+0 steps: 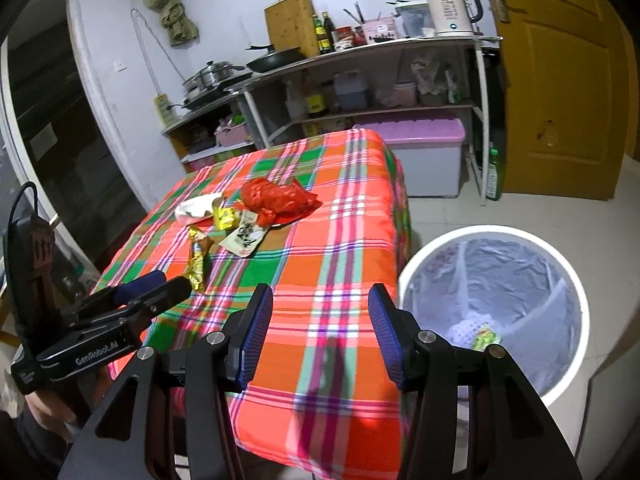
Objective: Collect trash
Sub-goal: 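Move both tools back over the table toward the remaining wrappers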
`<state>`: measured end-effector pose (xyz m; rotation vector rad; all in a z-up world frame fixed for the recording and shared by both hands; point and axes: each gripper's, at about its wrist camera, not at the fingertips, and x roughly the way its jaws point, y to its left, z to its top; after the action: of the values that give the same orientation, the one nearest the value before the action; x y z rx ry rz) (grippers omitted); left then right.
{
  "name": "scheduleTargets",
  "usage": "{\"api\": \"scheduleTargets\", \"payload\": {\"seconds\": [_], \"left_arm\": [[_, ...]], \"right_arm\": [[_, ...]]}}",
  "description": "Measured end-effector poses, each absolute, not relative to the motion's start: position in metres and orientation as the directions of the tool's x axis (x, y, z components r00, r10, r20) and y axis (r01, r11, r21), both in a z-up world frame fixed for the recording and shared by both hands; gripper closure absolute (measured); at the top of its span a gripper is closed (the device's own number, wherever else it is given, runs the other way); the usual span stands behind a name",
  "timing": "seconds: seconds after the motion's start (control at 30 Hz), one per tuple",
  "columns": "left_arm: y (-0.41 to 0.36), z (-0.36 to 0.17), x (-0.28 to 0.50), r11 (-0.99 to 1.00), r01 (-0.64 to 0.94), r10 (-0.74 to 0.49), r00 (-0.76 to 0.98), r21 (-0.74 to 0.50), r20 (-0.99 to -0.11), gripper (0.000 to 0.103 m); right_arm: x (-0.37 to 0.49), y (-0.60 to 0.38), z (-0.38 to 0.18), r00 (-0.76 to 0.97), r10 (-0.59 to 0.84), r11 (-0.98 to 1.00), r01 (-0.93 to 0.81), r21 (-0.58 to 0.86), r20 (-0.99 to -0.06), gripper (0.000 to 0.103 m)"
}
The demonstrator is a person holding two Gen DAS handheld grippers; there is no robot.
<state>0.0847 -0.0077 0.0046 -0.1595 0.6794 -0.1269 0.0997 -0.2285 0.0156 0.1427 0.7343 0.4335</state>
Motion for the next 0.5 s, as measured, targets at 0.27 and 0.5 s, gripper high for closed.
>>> {"api": "scheduleTargets", "payload": {"seconds": [0.27,0.5], "left_arm": [[0.024,-0.003,0.092,0.979,-0.033,-0.105,0.766,-0.203,-0.634,0.04],[0.04,-0.012,0.104,0.973,-0.085,-0.079,0.752,-0.216,-0.654,0.04]], "right_arm": [[0.106,-0.216,0.012,0.642,0.438,0.898,-0.348,0.27,-0.629,0.052],[0.113,-0.211,0.009,0.633,0.439,0.897,-0.351,0.269,-0.638,0.052]]}}
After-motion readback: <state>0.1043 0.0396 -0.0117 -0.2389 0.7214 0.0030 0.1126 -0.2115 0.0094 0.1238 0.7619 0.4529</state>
